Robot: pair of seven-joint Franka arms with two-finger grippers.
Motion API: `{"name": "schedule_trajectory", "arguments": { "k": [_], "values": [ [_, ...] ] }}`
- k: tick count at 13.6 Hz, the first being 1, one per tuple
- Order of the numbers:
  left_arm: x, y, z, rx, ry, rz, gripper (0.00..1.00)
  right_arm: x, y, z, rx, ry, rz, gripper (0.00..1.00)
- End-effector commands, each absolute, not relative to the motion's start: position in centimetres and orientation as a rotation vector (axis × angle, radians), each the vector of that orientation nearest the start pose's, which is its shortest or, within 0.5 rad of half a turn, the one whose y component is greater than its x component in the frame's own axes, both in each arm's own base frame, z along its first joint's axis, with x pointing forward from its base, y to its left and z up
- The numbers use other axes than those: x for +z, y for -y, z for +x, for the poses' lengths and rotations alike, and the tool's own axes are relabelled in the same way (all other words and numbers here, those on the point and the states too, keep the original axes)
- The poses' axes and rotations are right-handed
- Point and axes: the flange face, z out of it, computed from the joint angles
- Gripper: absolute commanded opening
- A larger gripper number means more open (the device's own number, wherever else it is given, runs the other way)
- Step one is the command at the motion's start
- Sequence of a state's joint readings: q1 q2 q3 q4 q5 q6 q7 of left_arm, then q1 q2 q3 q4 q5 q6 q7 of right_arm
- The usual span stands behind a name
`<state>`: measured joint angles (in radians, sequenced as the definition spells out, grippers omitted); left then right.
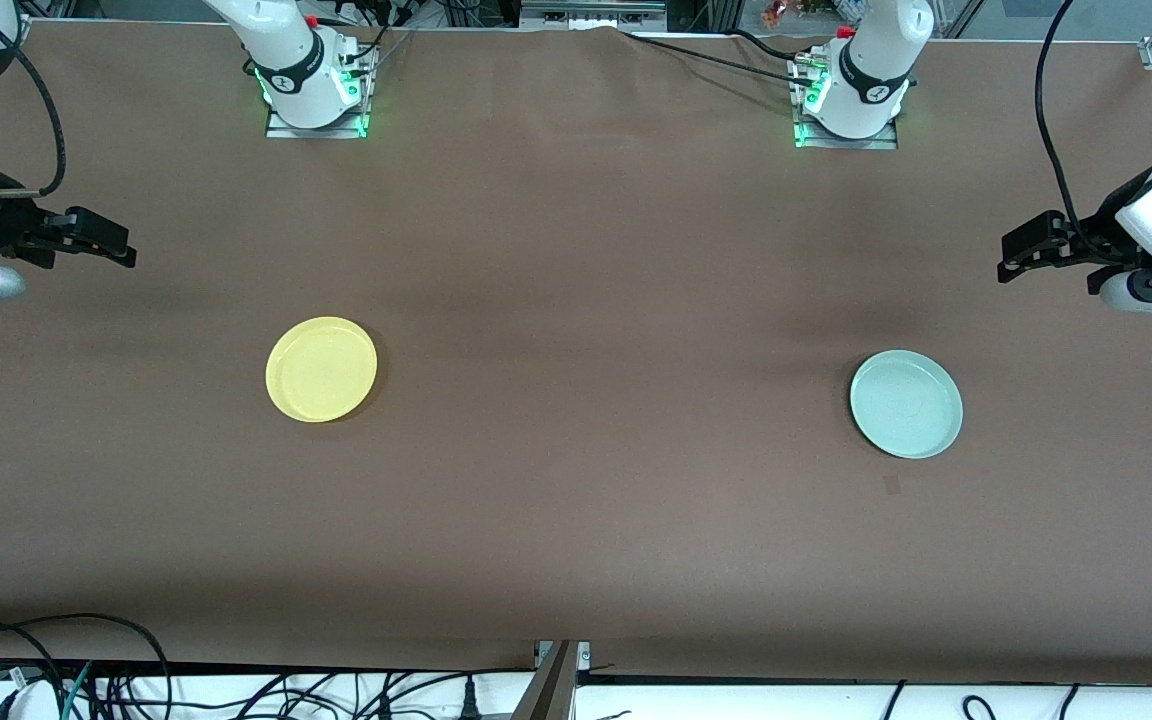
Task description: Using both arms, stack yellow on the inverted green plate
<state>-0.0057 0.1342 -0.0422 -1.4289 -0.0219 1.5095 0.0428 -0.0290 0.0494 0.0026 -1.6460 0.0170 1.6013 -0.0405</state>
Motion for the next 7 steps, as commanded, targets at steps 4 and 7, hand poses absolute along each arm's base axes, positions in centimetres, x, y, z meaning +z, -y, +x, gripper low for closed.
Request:
{"name": "schedule_trajectory", "arguments": {
  "k": [4, 7],
  "values": [
    [61.71, 3.31, 59.02, 0.071, -0.137, -3.163, 1.0, 56.64, 2.0, 56.82, 0.138, -0.012, -3.119, 1.0],
    [61.56, 3.31, 59.08, 0.073, -0.132, -3.163, 1.0, 56.74, 2.51, 56.78, 0.133, -0.028, -3.119, 1.0]
  ]
}}
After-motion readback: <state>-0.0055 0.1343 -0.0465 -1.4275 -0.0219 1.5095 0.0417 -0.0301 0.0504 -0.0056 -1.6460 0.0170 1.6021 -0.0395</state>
